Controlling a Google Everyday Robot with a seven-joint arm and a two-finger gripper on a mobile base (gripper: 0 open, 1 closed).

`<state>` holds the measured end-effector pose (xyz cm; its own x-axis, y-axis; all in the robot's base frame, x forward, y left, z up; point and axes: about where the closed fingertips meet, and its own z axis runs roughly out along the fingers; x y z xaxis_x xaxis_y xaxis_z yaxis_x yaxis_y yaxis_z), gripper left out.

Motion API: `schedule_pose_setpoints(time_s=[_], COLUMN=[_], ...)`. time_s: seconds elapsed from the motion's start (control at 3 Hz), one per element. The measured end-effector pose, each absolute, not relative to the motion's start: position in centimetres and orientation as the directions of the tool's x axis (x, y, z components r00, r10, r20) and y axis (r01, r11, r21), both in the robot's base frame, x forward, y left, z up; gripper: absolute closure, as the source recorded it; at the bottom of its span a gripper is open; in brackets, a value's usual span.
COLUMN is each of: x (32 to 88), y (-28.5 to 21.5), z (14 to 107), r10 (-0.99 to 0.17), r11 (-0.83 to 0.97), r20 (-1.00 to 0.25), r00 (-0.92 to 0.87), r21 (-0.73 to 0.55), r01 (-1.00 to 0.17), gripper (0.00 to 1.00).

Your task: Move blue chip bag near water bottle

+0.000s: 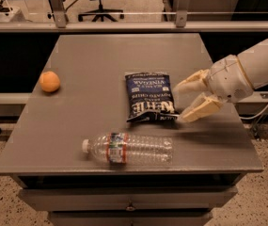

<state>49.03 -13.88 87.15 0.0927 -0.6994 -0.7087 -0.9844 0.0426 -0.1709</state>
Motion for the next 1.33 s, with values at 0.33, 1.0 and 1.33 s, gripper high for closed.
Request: schedule_pose_setpoints(time_s=[0.33, 1.0, 1.33], x=[49.7, 51.5, 53.8], y=[-15.3, -19.7, -22.0], z=[88.0, 90.8, 93.6], r10=[-0.724, -0.716, -0.679], r11=[0.140, 0.431, 0.549], r20=[-0.689, -0.694, -0.731], r00=[0.046, -0.075, -0.072], r21=[-0.211, -0.355, -0.440], r01=[-0.967, -0.830, -0.711], gripper=[0.00, 0.00, 0.00])
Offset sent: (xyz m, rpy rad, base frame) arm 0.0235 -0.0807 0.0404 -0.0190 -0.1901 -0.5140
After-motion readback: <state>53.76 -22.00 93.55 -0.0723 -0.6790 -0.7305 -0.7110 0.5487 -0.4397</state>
